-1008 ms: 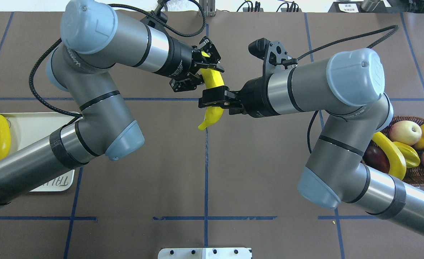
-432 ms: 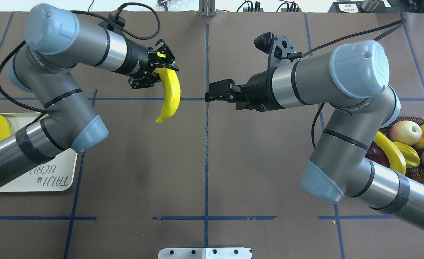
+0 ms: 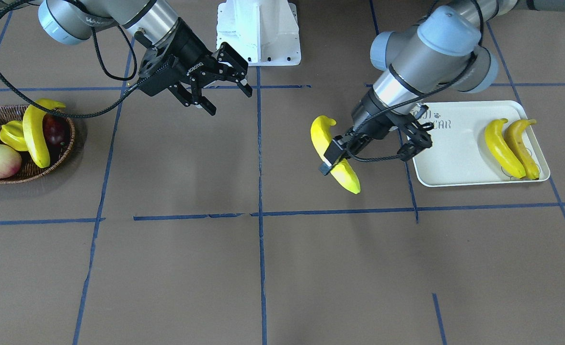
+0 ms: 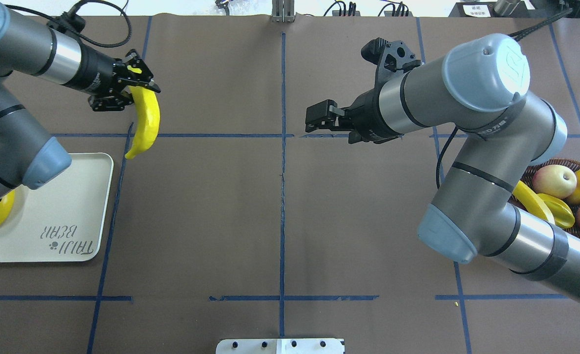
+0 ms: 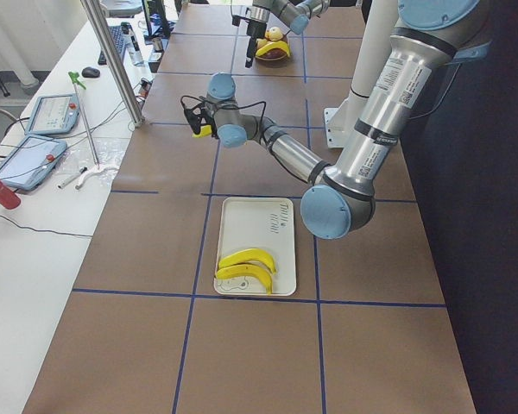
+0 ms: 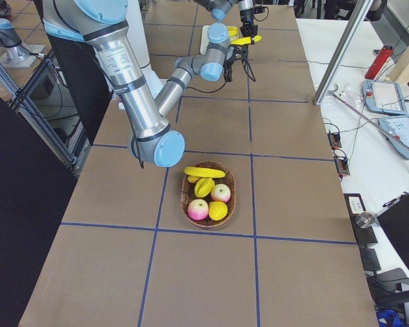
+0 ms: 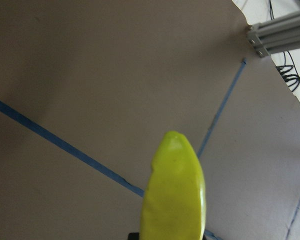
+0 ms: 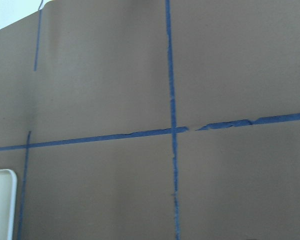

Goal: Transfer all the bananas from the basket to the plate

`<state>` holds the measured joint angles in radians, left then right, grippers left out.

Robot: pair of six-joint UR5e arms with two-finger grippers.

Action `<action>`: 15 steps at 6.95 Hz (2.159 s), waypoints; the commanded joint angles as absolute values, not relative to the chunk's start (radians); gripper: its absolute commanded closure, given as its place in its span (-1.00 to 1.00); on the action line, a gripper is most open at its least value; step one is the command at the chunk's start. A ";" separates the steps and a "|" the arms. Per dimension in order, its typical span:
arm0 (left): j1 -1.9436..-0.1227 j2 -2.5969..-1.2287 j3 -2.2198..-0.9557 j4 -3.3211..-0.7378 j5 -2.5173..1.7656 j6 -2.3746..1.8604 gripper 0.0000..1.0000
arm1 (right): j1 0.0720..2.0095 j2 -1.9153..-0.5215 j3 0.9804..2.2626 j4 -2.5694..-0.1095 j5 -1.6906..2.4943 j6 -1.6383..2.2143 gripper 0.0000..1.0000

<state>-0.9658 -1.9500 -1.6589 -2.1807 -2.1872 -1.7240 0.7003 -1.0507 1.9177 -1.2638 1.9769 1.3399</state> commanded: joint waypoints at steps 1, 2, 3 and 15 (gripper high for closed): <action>-0.997 -1.791 -1.657 -2.138 -2.201 -1.640 1.00 | 0.741 -1.049 1.917 -1.400 1.980 1.240 -1.00; -1.002 -1.728 -1.648 -2.138 -2.200 -1.632 1.00 | 0.750 -1.054 1.917 -1.404 1.983 1.238 -1.00; -0.999 -1.686 -1.634 -2.137 -2.200 -1.588 1.00 | 0.765 -1.057 1.917 -1.408 2.006 1.236 -1.00; -1.127 -1.600 -1.639 -2.120 -2.331 -1.247 -1.00 | 0.807 -1.066 1.919 -1.466 2.074 1.209 -1.00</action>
<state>-1.0762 -1.5984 -1.5939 -2.1313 -2.2342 -1.2586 0.7972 -1.0606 1.9166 -1.4280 2.0569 1.2292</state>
